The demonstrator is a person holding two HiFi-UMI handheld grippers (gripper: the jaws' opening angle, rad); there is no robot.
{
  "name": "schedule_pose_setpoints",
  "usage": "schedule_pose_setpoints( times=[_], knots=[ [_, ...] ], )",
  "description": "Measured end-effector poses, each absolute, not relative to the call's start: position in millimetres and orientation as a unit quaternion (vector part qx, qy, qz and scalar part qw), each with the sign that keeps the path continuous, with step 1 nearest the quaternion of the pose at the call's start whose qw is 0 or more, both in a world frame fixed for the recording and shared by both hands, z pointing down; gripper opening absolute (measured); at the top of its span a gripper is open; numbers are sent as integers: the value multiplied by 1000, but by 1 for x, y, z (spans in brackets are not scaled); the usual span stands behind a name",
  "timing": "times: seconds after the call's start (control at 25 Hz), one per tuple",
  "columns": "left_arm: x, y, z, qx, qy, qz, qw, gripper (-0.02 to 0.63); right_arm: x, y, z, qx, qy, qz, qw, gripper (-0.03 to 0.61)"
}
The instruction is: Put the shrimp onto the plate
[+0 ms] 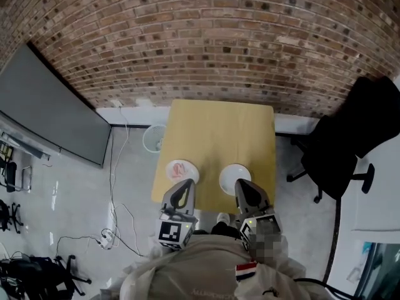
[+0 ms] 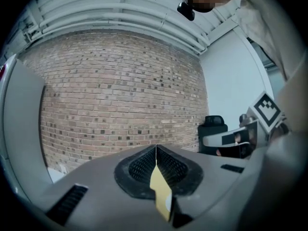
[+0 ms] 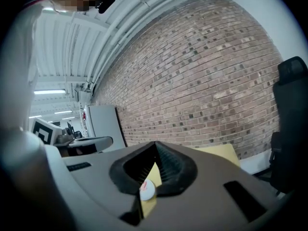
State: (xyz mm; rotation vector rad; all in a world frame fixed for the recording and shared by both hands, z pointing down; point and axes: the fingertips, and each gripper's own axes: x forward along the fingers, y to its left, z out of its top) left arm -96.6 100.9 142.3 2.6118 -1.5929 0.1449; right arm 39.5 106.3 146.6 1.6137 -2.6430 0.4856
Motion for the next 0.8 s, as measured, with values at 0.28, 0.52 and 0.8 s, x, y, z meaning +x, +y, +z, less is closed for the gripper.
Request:
schedule_pose_setpoints(
  times=[0.28, 0.52, 0.8],
  knots=[
    [-98, 71, 151, 837, -540, 67, 48, 12, 47, 69, 159, 503, -847, 174, 1, 25],
    [-116, 50, 172, 839, -537, 68, 52, 12, 37, 47, 175, 511, -840, 182, 15, 25],
    [-142, 20, 215, 836, -539, 87, 58, 12, 29, 32, 208, 525, -831, 184, 33, 25]
  ],
)
